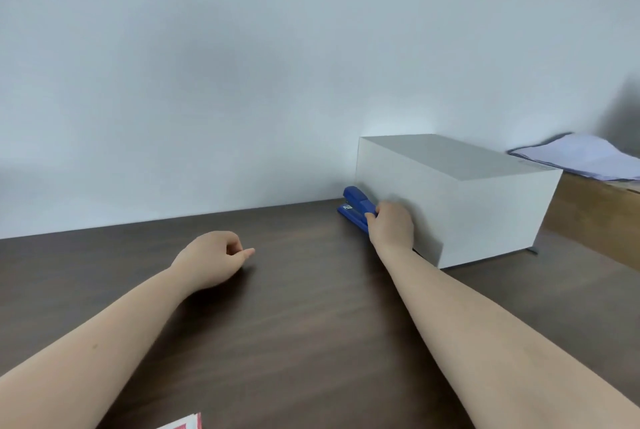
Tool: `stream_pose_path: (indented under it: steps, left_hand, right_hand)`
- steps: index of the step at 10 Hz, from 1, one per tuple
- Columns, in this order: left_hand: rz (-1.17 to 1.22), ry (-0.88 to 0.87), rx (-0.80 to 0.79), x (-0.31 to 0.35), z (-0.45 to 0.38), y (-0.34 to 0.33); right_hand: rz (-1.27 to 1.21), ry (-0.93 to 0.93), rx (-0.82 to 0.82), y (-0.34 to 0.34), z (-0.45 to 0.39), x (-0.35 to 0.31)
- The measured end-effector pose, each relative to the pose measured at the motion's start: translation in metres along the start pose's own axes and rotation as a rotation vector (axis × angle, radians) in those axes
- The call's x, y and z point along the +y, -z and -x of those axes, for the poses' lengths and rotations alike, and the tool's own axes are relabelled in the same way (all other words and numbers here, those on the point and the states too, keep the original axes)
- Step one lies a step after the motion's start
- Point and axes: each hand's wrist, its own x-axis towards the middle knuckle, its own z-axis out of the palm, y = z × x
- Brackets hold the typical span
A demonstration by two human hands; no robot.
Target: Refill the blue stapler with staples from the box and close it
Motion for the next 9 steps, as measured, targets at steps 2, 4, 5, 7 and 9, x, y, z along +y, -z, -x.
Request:
stream_pose_path:
  steps: [2, 4, 5, 7, 9]
  left_hand:
    - [0.016, -0.029, -0.014, 0.012, -0.018, -0.008]
    - [0.013, -0.035, -0.017, 0.014, -0.024, -0.012]
    - [0.014, -0.033, -0.015, 0.016, -0.024, -0.013]
    - [0.023, -0.028, -0.005, 0.017, -0.02, -0.012]
    - [0.038, -0.038, 0.003, 0.014, -0.017, -0.013]
  right_hand:
    - [0.057, 0.061, 0.056, -0.012, -0.01, -0.002]
    - [0.105, 0.105, 0.025, -0.014, -0.013, -0.006]
    - [0.149, 0.098, -0.007, -0.016, -0.013, -0.007]
    - [0.271, 0.071, -0.147, -0.016, -0.011, -0.007]
    - [0.237, 0.058, -0.175, -0.013, -0.005, -0.007]
